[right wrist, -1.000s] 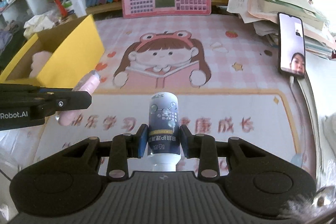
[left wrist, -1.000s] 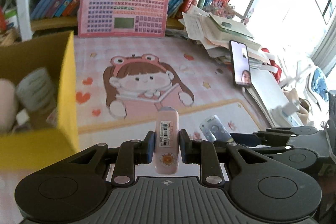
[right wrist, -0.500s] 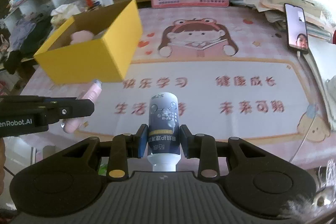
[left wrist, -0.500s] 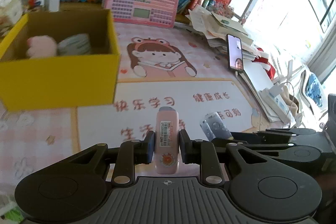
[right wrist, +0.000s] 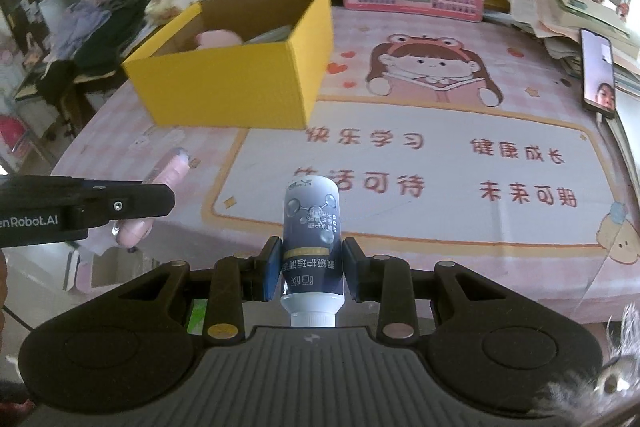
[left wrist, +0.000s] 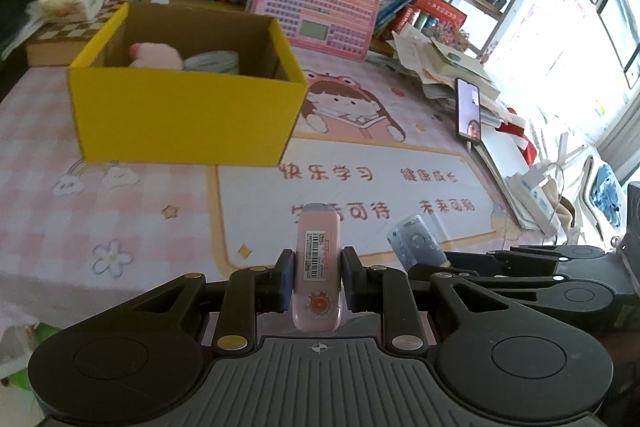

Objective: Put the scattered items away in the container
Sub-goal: 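Carry the pink tube in the left tool and bottle in the right tool to the yellow box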

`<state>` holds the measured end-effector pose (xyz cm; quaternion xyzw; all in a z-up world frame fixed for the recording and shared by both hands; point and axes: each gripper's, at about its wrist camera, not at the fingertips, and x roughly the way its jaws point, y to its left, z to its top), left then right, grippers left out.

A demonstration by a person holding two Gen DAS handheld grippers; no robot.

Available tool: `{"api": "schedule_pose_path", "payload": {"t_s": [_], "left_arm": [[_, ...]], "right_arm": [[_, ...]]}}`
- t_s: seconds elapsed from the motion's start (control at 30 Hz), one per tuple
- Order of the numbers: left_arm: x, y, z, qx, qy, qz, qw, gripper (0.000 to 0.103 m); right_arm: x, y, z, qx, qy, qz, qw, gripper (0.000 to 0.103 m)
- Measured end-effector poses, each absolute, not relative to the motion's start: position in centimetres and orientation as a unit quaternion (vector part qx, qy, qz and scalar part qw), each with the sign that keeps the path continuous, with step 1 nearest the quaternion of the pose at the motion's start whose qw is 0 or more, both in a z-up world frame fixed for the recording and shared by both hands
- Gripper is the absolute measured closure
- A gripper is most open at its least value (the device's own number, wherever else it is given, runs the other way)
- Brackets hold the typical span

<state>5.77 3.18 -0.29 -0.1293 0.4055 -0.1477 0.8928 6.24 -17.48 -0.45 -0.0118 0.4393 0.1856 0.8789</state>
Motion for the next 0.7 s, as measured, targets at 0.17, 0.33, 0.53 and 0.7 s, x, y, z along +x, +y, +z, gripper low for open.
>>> {"api": "schedule_pose_path", "payload": {"t_s": [0.17,0.33,0.53,0.7], "left_arm": [[4.6,4.8,-0.4,-0.142,0.403,-0.131,0.894,0.080],[3.7,5.9,-0.6,-0.151,0.401,-0.115,0.896,0.080],[2.8,6.8,-0.3,-0.156,0.393,-0.102,0.900,0.080],[2.2,7.8,-0.2,-0.161,0.390,-0.089,0.902,0.080]], "right_arm": [[5.9,-15.6,-0.3,-0.034,0.444,0.215,0.869,0.073],[5.0,-14.1,0.1,-0.045,0.436,0.242,0.865,0.073],[4.9,-12.9,0.0,-0.046,0.441,0.253,0.860,0.073],[4.7,-11.9,0.2,-0.058,0.438,0.268,0.856,0.073]]}}
